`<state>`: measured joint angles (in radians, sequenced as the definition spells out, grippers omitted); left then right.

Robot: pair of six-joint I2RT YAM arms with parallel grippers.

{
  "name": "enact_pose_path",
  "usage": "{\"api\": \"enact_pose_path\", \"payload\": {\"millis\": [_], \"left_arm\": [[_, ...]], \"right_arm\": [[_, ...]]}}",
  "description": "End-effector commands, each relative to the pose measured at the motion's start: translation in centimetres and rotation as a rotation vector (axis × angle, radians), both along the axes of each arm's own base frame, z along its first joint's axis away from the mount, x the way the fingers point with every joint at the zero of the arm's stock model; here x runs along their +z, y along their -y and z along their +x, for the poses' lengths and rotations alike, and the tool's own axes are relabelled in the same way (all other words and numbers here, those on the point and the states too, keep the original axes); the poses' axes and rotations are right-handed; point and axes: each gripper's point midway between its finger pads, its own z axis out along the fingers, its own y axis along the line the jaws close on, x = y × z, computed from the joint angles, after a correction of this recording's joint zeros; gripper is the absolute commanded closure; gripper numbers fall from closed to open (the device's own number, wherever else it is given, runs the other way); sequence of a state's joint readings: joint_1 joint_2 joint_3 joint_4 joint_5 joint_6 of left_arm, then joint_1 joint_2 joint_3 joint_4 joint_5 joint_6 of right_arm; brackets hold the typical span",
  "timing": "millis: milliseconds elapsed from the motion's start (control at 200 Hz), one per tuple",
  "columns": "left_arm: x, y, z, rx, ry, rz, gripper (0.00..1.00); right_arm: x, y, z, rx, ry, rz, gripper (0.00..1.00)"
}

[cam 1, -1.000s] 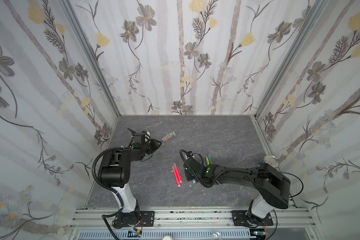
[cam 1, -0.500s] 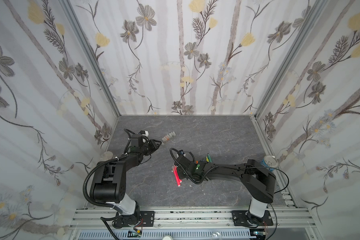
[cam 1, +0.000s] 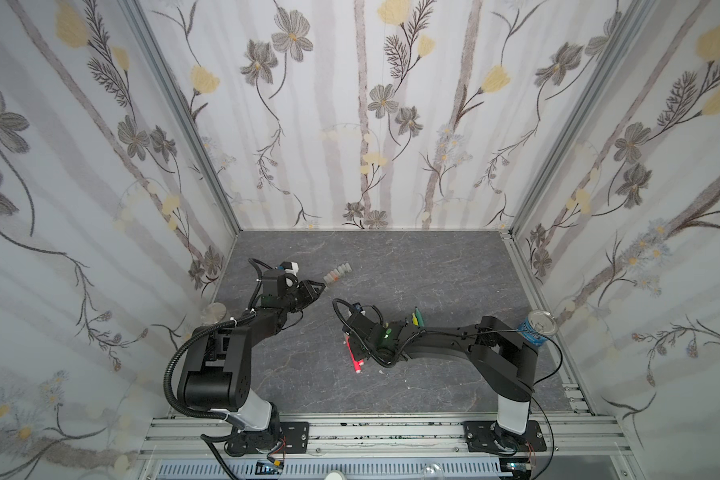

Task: Open the pen caps
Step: 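Move the right gripper over a capped pink highlighter and close on it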

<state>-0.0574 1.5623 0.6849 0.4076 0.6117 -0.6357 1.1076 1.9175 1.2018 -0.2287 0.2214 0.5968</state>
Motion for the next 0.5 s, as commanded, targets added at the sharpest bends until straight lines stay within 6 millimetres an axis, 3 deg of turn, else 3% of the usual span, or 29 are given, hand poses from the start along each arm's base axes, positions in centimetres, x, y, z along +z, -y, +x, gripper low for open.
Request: {"api": "enact_pose_path", "payload": {"millis": [0,285,495], "left_arm": [[0.8,0.3,0.5,-0.018,0.045,-0.013,0.67],[-0.7,0.8,0.5,-0.032,0.015,-0.032,0.67],[-0.7,1.3,0.4,-0.052,0.017,-0.043,0.66]], "right_arm": [[-0.4,-0.6,0.1,0.015,-0.002,-0.002,0.64],[-1.9,-0.8,-0.1,0.032,-0.026,-0.039,0.64],[-2.2,0.5,-0.7,0.032,-0.038,-0.061,0.69]]}}
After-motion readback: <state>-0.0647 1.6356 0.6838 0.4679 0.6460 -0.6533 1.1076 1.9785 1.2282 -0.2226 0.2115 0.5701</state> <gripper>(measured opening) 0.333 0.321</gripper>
